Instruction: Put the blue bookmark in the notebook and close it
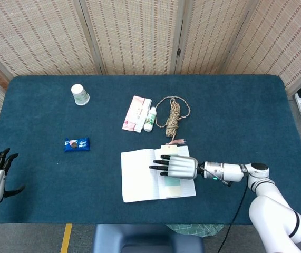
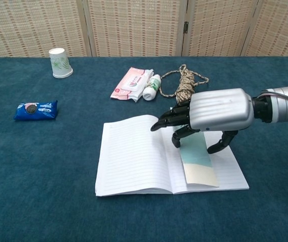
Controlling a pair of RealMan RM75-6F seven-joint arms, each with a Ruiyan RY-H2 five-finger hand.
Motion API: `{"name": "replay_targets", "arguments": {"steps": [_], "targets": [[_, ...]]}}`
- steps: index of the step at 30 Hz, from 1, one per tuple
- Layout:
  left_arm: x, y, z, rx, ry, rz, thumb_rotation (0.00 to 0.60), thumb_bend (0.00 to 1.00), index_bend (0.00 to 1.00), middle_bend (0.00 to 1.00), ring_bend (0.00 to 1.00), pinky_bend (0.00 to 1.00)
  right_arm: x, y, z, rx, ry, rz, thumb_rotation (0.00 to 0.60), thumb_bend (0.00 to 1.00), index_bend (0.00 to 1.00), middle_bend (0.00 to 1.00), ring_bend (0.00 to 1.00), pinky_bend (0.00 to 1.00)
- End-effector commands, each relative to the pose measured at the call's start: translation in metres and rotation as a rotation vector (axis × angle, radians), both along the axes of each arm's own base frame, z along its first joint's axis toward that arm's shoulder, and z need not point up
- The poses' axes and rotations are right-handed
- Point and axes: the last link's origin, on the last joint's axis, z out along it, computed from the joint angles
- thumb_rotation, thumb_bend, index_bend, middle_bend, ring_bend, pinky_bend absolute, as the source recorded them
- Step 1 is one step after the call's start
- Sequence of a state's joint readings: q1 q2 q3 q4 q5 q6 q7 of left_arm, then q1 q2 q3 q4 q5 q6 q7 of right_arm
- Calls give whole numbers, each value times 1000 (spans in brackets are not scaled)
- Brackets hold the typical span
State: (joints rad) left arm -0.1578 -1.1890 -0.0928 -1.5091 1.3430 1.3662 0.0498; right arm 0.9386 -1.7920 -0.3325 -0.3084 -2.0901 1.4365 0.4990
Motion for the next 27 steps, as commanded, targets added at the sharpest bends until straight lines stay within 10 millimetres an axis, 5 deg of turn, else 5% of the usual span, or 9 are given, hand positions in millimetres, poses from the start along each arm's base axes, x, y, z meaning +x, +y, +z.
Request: {"name": "replay_targets", "arguments": {"steps": [1, 15, 21, 25, 27], "targets": [[0, 1, 0, 0, 0, 1, 600, 193, 194, 66, 0, 0, -1, 0, 0, 3, -5, -8, 600, 203, 271, 63, 106, 231], [1, 1, 0, 7, -3, -5, 600, 191, 196, 66, 0, 0, 0, 6, 13, 1, -116, -34, 600, 184, 228, 58, 108, 232], [1, 1, 0, 6, -6, -7, 600, 191, 195, 65, 0, 0, -12, -10, 18, -99, -211, -282, 600, 185, 215, 75, 107, 228], [2, 0, -1, -6, -3, -10, 600, 236, 194, 66, 0, 0, -12, -28, 16, -142, -202, -498, 600, 231, 154, 204, 199, 262], [3, 0, -1, -8, -8, -20, 600, 284, 189, 66, 0, 0, -1, -35, 18, -150, -213, -587, 600, 252, 147, 382, 368, 435]]}}
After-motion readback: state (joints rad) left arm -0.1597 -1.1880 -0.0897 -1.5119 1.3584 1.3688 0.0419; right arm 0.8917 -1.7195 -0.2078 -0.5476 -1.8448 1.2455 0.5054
